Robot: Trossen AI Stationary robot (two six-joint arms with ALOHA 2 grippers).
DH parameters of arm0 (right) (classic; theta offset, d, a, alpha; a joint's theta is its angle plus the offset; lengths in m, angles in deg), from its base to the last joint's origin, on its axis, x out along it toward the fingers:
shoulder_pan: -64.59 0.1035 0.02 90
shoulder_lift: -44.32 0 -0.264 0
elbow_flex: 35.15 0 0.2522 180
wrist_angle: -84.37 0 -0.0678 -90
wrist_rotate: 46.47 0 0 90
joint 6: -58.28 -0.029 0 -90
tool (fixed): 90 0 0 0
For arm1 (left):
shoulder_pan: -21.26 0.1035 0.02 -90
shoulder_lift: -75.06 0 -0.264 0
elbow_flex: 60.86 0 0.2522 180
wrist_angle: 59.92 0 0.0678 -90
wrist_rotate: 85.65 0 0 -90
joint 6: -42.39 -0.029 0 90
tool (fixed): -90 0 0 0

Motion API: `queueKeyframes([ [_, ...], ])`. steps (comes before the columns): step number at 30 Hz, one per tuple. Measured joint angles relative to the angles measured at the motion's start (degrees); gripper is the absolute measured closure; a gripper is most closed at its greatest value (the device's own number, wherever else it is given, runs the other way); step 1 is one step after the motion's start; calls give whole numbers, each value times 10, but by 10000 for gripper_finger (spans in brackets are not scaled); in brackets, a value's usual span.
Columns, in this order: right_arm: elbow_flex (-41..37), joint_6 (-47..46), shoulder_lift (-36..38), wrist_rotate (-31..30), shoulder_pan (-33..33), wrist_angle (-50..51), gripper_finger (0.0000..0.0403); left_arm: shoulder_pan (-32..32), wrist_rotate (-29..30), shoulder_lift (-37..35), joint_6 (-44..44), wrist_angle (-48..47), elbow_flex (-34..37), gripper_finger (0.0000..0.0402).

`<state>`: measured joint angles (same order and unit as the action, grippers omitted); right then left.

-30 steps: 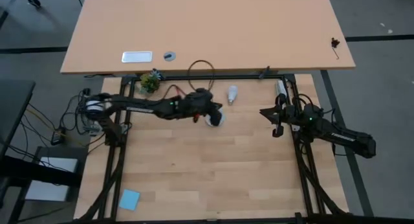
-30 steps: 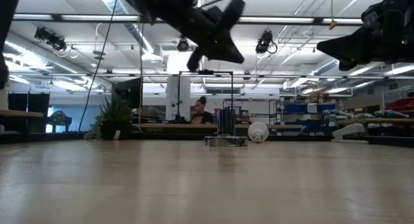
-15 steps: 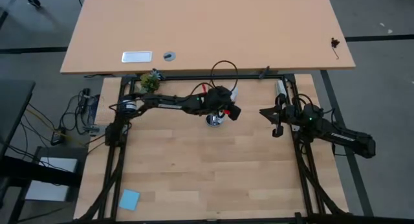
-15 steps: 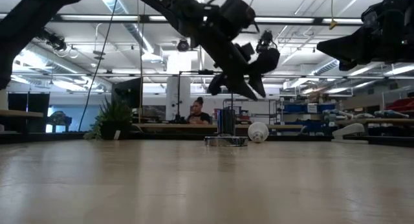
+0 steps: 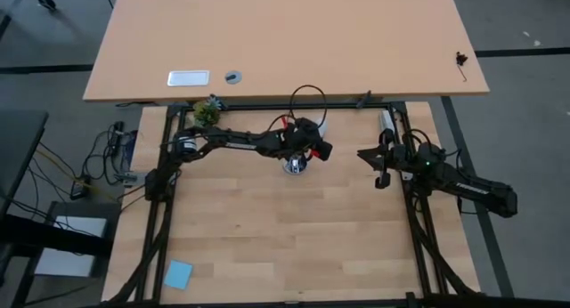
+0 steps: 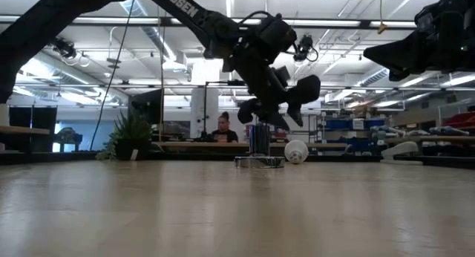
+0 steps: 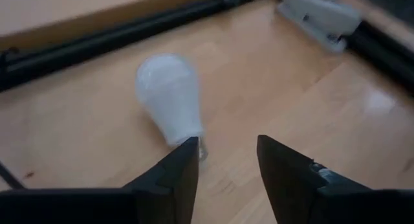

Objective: Screw lightbulb
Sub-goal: Insert the lightbulb into the lamp

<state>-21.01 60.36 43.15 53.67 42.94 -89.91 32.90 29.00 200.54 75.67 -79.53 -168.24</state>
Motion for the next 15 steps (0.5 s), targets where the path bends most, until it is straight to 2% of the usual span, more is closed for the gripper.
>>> queueKeyframes([
  [15,0,0,0,0,0,-3,353,17,4,62,23,35,1,177],
])
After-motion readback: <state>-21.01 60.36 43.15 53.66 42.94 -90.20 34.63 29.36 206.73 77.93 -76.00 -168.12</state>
